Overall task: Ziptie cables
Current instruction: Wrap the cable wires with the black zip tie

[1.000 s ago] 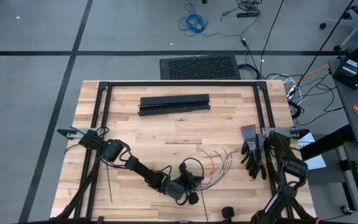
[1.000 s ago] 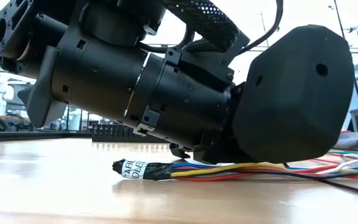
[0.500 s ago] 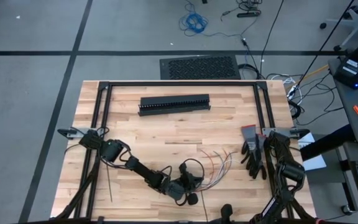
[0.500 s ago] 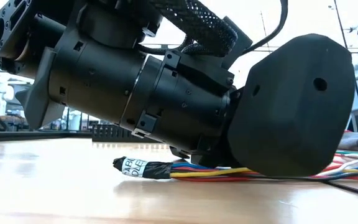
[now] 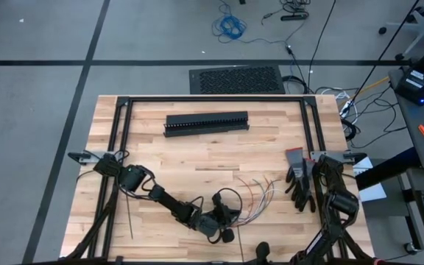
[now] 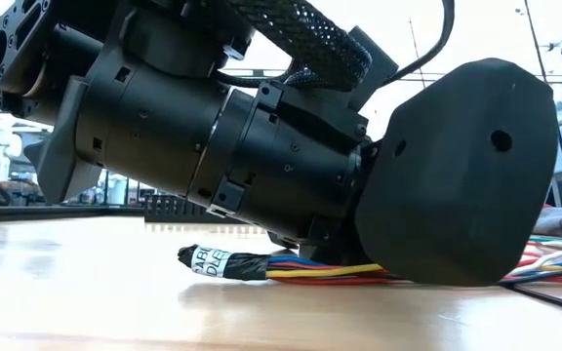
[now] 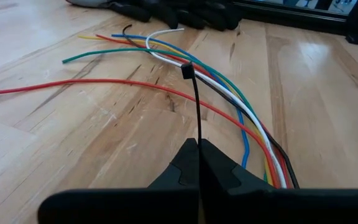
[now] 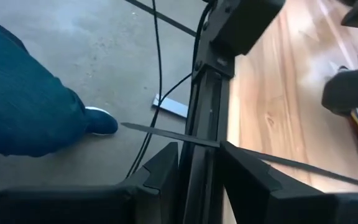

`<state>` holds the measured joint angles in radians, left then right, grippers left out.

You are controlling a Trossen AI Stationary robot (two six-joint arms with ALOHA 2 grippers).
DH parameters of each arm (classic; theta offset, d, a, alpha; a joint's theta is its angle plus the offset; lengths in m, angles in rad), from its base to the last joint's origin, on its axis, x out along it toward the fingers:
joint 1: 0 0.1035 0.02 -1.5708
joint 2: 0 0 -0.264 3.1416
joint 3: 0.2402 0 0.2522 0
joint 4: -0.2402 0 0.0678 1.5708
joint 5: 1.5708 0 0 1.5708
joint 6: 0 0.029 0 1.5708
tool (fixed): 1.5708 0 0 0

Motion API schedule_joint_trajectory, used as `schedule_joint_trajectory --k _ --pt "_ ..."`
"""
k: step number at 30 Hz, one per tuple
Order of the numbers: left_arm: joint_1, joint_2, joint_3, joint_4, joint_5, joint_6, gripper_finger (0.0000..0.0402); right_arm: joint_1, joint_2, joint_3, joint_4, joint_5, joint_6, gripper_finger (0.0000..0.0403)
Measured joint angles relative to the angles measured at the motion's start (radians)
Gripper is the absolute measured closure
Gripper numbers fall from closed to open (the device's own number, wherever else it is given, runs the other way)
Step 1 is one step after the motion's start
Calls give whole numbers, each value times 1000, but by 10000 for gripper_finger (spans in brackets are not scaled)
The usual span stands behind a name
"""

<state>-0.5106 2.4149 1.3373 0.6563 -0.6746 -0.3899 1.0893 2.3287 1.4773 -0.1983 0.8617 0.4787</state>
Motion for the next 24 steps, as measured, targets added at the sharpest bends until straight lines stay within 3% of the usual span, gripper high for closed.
schedule_joint_trajectory --k 9,24 --pt "1 0 0 8 1 7 401 -12 0 0 78 -32 -71 293" --pt "4 1 0 16 7 7 402 -24 12 1 113 20 -154 293"
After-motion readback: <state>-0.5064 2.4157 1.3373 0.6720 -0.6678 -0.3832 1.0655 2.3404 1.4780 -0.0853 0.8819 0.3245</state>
